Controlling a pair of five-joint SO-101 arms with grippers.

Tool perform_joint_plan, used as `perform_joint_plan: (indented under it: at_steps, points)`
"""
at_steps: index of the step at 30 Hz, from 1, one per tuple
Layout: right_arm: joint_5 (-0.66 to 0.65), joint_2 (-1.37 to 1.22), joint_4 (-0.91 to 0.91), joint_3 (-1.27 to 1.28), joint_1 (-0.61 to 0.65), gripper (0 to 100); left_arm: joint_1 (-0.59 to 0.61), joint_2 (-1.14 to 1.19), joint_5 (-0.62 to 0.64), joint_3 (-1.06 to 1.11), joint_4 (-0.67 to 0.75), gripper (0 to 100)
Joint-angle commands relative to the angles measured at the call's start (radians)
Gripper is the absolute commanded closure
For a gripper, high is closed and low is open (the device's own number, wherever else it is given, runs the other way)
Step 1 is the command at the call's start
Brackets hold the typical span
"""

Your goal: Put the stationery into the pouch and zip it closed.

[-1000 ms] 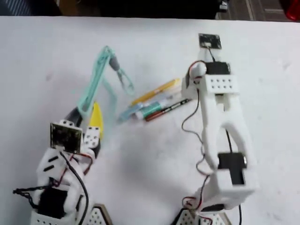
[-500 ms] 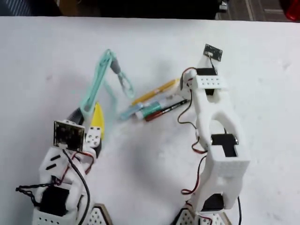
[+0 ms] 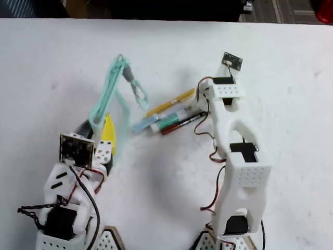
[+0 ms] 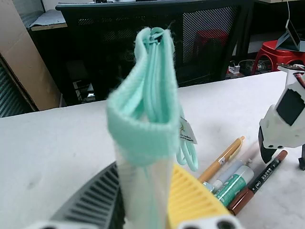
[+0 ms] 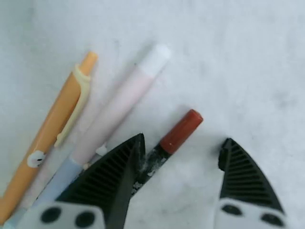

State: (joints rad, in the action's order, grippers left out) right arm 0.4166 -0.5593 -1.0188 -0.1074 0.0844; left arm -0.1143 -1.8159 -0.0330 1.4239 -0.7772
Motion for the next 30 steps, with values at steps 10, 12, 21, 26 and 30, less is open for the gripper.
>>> perform_joint_plan:
  at_steps: [10,12,21,26,30]
  points:
    - [0.003,-0.054,-0.047,-0.097,0.007,98.5,0.008,-0.013,0.009,-0.017,-0.002,90]
    - [0.002,-0.053,-0.064,-0.097,0.007,98.1,0.008,-0.013,0.011,-0.017,-0.002,85]
    - [-0.005,0.062,-0.240,-0.173,-0.021,98.2,0.008,-0.013,0.011,-0.017,-0.002,85]
    - [-0.005,0.262,-0.357,-0.245,-0.041,98.2,0.008,-0.013,0.011,-0.017,-0.002,84]
    - [-0.063,0.478,-0.423,-0.319,-0.035,98.2,0.008,-0.013,0.011,-0.017,-0.002,84]
